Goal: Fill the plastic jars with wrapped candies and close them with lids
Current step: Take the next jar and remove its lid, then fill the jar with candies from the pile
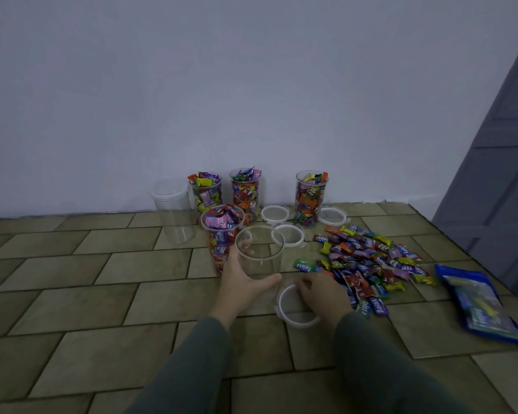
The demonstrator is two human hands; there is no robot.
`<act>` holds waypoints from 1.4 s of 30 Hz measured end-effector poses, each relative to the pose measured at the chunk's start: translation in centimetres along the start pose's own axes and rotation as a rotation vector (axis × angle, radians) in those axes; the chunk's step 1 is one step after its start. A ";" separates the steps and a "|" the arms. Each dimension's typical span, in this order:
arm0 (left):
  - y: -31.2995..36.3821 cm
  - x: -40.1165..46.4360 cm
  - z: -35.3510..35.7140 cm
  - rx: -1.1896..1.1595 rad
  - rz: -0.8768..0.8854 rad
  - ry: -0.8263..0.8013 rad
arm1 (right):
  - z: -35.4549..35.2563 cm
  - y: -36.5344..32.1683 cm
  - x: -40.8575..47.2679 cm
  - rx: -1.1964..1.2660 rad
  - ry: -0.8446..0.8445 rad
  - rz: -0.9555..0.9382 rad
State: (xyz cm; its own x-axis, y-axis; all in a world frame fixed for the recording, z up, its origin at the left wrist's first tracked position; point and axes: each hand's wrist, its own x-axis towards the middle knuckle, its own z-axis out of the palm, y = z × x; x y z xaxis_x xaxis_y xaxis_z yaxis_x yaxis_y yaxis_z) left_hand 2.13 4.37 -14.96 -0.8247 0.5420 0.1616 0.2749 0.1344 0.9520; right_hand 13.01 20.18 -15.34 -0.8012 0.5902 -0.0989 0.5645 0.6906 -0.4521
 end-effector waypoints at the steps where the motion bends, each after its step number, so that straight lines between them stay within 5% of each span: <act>1: 0.0 -0.1 0.0 -0.002 -0.005 0.005 | -0.1 -0.2 0.0 -0.060 0.010 -0.026; 14: 1.1 -1.1 -0.2 0.036 -0.008 0.070 | 0.6 -0.8 0.6 -0.269 0.089 -0.129; 21: 2.8 -2.2 -1.0 0.117 0.020 0.200 | -1.0 -1.6 0.9 -0.176 0.176 -0.179; 30: 10.0 -1.0 -0.8 0.303 0.397 0.387 | -5.2 -1.6 2.1 -0.015 0.251 -0.244; 37: 11.7 0.8 7.3 0.387 0.490 0.192 | -7.0 3.7 3.2 0.094 0.227 -0.204; 42: 9.4 2.4 13.1 0.489 0.292 0.018 | -8.1 8.8 4.2 0.195 0.291 -0.145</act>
State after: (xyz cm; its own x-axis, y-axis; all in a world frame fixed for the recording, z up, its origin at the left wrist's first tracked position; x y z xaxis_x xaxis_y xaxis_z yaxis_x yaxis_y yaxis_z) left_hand 9.15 17.79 -9.06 -0.6872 0.6007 0.4087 0.6862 0.3517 0.6367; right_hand 16.26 32.13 -12.57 -0.7642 0.6056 0.2219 0.3787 0.6998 -0.6057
